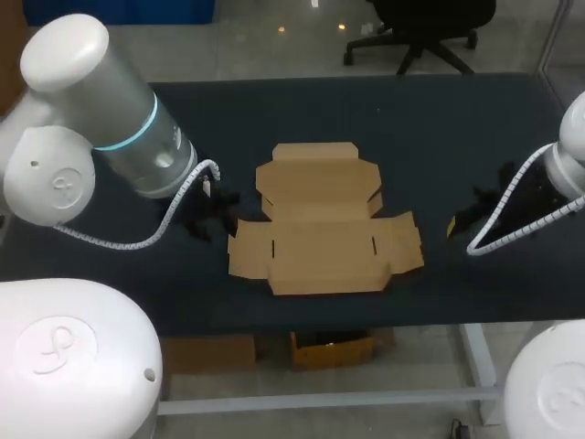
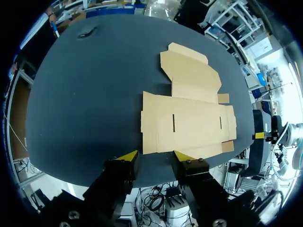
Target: Assemble the packaging by folding the flat box into shape, placing the metal phone stand inside, and closing the box properly
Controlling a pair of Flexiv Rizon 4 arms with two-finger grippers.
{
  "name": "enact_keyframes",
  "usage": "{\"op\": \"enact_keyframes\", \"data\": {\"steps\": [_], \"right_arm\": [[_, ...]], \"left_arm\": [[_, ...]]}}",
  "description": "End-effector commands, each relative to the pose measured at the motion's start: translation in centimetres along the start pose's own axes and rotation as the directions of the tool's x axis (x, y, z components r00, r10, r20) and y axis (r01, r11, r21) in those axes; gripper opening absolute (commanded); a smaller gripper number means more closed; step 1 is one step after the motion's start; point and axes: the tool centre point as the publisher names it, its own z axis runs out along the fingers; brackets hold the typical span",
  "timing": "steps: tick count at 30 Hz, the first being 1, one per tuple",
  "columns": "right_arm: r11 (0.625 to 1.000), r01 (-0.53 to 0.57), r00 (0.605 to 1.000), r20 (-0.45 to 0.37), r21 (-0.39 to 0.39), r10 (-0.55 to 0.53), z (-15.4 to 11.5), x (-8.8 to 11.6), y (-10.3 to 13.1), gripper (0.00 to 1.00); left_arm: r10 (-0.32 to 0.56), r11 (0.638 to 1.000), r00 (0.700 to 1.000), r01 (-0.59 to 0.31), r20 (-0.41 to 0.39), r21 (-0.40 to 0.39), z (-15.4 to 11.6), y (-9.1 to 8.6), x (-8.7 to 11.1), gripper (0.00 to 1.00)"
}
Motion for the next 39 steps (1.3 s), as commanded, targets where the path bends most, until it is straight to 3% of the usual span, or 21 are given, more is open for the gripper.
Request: {"op": "enact_keyframes", "data": {"steps": [1,10,34,39], "right_arm": [[1.000,0.006,0.999,-0.045,0.006,-0.006,-0.9,-0.2,0.7,1.00],[0.999,0.043,0.997,-0.069,0.000,-0.043,-2.1,-0.2,2.1,1.00],[0.999,0.043,0.997,-0.069,0.000,-0.043,-2.1,-0.2,2.1,1.00],[0.997,0.081,0.995,-0.061,-0.004,-0.081,-2.0,0.7,2.9,1.00]], "left_arm": [[0.004,1.000,1.000,-0.004,-0.009,-0.001,-0.8,-0.6,-0.5,1.00],[0.030,1.000,0.999,-0.029,-0.037,0.006,-2.7,-2.2,-1.2,1.00],[0.030,1.000,0.999,-0.029,-0.037,0.006,-2.7,-2.2,-1.2,1.00],[0.072,0.997,0.994,-0.072,-0.077,0.000,-2.5,-2.7,0.0,1.00]]}}
